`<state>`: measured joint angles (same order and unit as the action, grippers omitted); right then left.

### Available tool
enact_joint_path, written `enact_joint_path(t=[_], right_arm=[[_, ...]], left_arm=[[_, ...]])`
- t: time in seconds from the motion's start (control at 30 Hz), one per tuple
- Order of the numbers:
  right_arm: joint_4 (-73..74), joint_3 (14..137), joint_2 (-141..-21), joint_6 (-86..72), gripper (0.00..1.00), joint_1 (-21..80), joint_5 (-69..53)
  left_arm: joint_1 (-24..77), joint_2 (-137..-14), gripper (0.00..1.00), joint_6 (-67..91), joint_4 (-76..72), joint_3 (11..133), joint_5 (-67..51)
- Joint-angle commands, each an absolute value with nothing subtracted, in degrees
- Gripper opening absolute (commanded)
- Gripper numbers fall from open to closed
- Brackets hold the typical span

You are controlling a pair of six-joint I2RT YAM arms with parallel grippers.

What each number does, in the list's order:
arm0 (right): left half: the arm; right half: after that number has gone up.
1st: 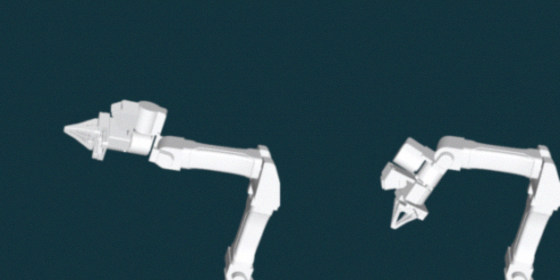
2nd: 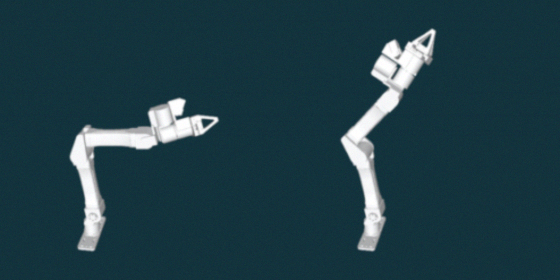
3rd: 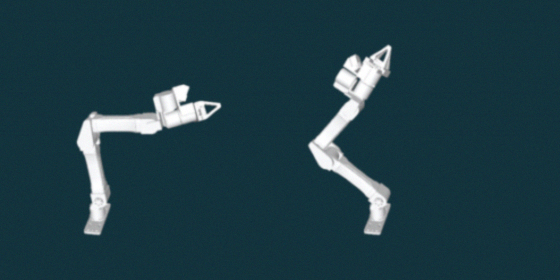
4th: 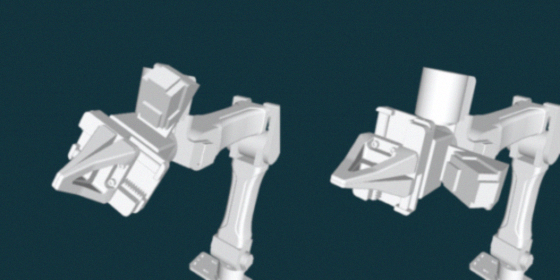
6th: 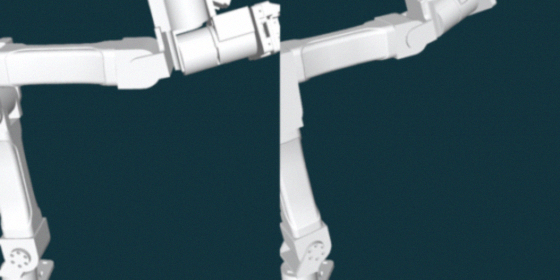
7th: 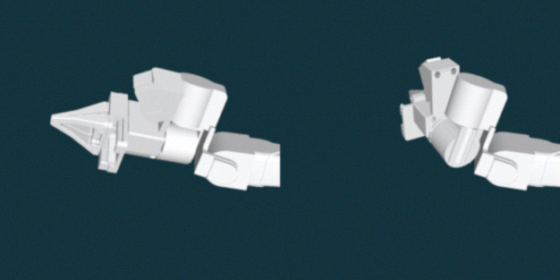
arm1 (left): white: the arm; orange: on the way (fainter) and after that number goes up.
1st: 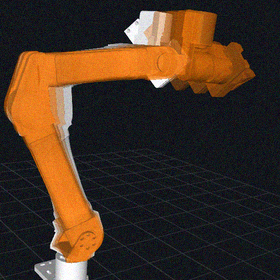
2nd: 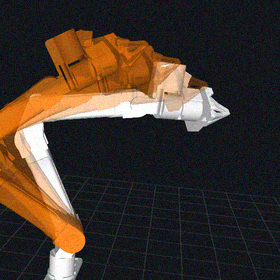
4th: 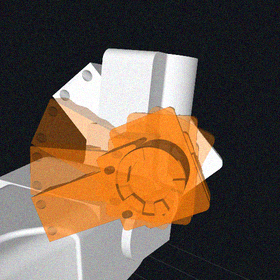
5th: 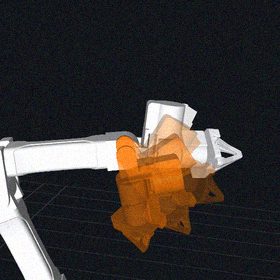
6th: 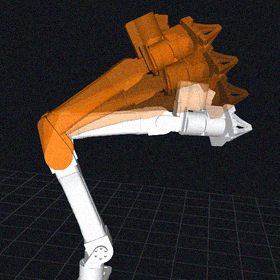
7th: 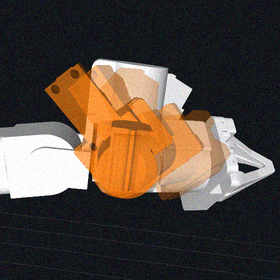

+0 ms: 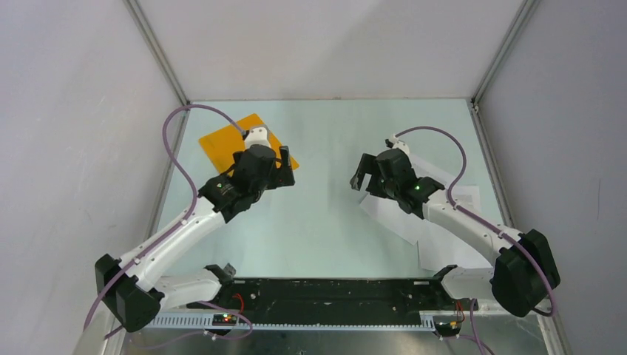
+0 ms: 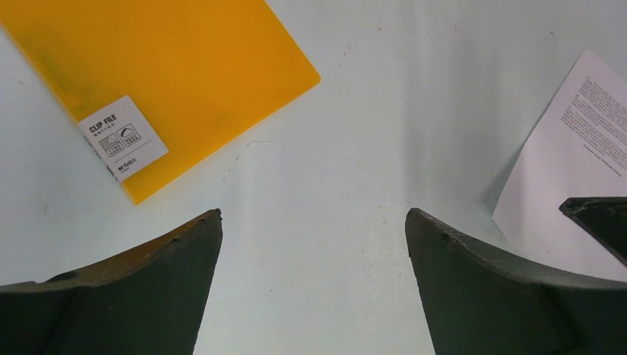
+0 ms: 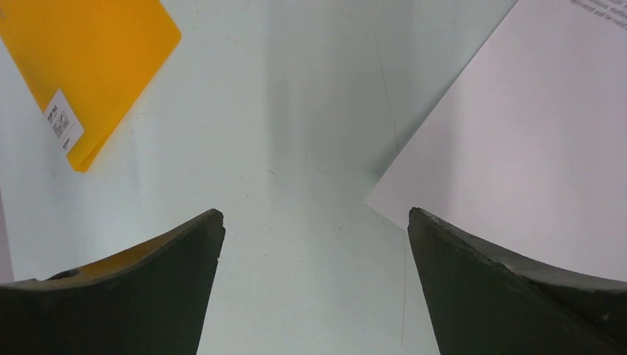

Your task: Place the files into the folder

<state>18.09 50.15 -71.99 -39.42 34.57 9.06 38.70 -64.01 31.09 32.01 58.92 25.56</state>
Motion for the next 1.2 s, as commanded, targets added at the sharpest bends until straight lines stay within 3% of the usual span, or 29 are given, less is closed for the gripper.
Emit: enact_joint_path(t=[0.0, 0.23, 0.5, 0.83, 1.17], right_arm=[[16.3, 52.9, -73.5, -41.1, 1.00, 36.8, 8.5], [10.6, 55.0, -80.0, -47.3, 1.00, 43.5, 3.4], [-3.6, 62.3, -97.0, -58.4, 1.00, 50.9, -4.8], [-28.7, 68.7, -114.7, -74.1, 0.90, 54.9, -8.8], [-37.8, 83.3, -131.9, -84.0, 0.74, 56.5, -9.2]], left_arm=[[37.9, -61.0, 0.98, 32.2, 32.4, 58.2, 29.2], [31.6, -59.8, 0.98, 33.4, 34.4, 57.0, 25.8], [27.0, -56.3, 0.98, 33.5, 39.1, 55.8, 24.5], [23.3, -51.3, 0.98, 32.1, 44.1, 55.8, 24.7], [23.1, -48.4, 0.98, 31.7, 47.4, 56.7, 24.7]])
